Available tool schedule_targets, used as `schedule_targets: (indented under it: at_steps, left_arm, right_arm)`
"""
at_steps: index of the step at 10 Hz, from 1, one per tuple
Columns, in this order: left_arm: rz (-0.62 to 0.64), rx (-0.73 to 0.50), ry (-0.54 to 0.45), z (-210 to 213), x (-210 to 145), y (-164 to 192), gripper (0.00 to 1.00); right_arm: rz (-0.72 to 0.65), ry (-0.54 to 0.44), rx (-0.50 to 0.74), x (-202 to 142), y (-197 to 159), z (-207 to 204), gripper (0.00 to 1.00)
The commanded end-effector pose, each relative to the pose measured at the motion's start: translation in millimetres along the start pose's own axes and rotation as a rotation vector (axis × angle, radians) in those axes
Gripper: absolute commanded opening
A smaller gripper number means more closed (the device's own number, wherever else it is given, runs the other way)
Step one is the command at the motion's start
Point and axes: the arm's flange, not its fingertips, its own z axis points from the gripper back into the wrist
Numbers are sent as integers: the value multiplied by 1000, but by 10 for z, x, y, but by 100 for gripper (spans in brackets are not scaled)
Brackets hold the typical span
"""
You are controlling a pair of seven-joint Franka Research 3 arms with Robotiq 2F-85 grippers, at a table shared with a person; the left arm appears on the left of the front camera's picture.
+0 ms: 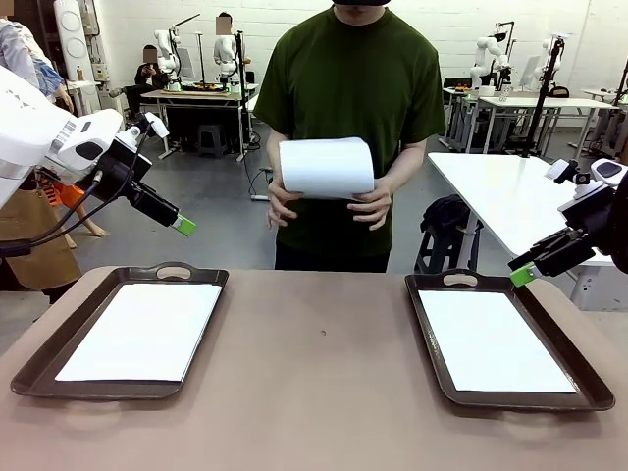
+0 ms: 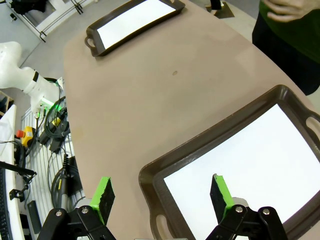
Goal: Sort the A4 documents.
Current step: Receive the A4 Paper.
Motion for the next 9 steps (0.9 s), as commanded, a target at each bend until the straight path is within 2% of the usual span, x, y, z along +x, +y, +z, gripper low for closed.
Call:
schedule_targets:
  at_steps: [1,9]
  left_arm:
    - [-18,-2,-1,0,-6,0,100]
    - [-18,-2,-1,0,-6,0,100]
  right_arm:
    - [10,5,-1,-10,5,-14,100]
    - [10,5,-1,-10,5,-14,100]
